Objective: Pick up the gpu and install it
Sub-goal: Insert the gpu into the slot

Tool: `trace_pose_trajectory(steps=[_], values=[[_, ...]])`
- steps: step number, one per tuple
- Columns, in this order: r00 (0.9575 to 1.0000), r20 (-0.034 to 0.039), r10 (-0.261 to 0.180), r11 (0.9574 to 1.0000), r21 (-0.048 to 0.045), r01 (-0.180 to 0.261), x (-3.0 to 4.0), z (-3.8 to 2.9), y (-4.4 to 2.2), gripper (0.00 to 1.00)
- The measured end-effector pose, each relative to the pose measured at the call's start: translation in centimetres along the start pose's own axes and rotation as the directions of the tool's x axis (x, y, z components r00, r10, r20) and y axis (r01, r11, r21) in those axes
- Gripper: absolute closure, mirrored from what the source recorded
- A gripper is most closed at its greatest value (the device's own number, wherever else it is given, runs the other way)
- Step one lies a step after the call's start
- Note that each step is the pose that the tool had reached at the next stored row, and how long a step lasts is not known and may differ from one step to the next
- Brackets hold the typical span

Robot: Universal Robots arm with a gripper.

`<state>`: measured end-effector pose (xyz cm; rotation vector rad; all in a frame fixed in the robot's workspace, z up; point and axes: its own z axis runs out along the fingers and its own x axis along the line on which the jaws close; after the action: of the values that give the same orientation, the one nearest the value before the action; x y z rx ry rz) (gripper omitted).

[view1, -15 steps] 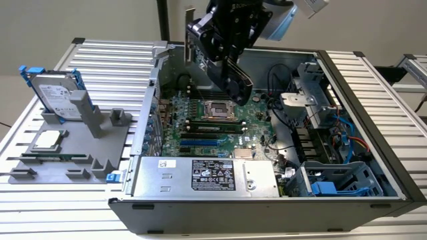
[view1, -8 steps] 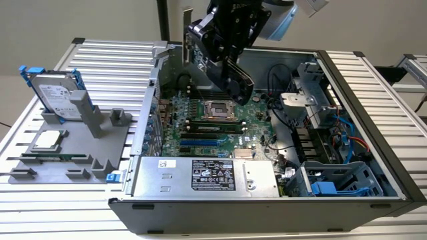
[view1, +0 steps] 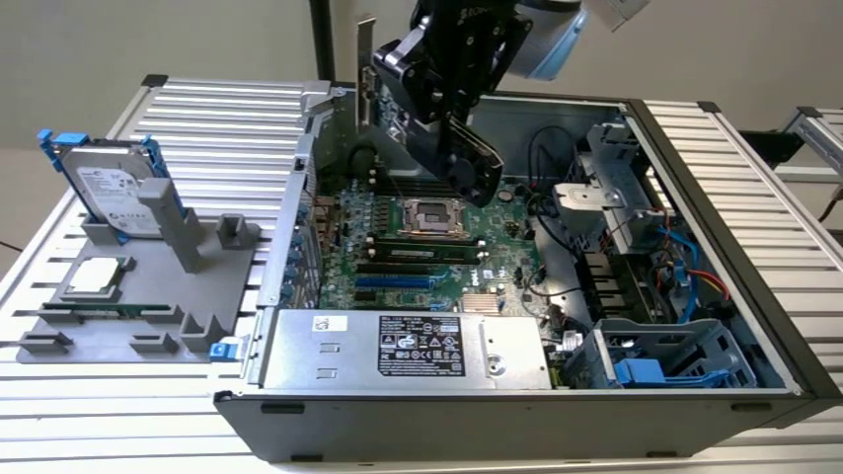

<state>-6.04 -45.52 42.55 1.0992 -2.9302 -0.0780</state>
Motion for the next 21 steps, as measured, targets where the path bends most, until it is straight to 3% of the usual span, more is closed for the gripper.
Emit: trace_pose_trajectory(steps=[11,21], values=[[0.9979,-0.0032,-0.064,0.9980,-0.0006,0.064,0.00,0.00,0.00,1.00],[0.9928,-0.0060,-0.120,0.9928,-0.0012,0.120,0.00,0.00,0.00,1.00]])
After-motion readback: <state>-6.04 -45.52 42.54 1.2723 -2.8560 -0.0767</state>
